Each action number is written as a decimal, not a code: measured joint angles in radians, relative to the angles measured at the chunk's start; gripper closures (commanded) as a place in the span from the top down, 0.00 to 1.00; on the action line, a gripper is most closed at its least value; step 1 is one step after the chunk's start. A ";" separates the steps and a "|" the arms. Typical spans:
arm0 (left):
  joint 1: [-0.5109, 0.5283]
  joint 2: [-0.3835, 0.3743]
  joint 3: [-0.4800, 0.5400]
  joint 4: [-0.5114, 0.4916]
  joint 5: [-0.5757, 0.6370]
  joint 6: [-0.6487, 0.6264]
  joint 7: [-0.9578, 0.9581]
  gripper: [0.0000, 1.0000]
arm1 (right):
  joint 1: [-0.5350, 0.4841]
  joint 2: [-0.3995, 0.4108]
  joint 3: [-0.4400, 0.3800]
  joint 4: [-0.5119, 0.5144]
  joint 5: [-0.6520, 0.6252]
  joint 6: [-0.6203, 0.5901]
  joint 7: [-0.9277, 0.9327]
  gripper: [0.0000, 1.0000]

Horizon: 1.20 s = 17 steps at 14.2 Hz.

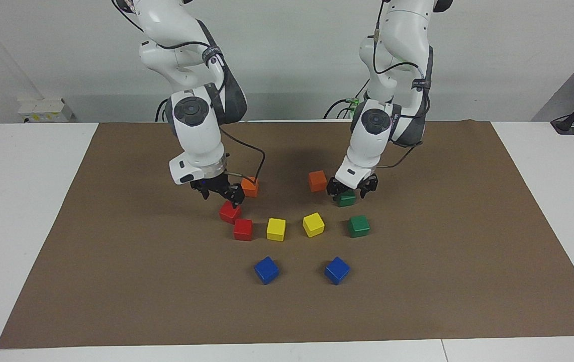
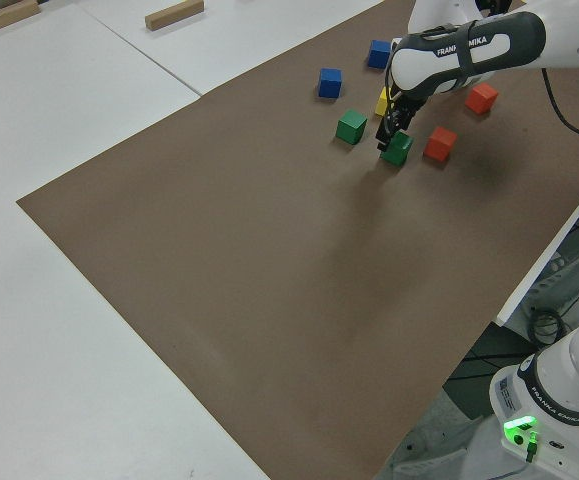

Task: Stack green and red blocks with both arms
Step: 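Grasp the green block with the left gripper while the right gripper grasps red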

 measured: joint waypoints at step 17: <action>-0.002 0.040 0.000 -0.010 0.022 0.053 -0.003 0.00 | 0.009 0.047 -0.006 -0.057 0.000 0.093 0.006 0.99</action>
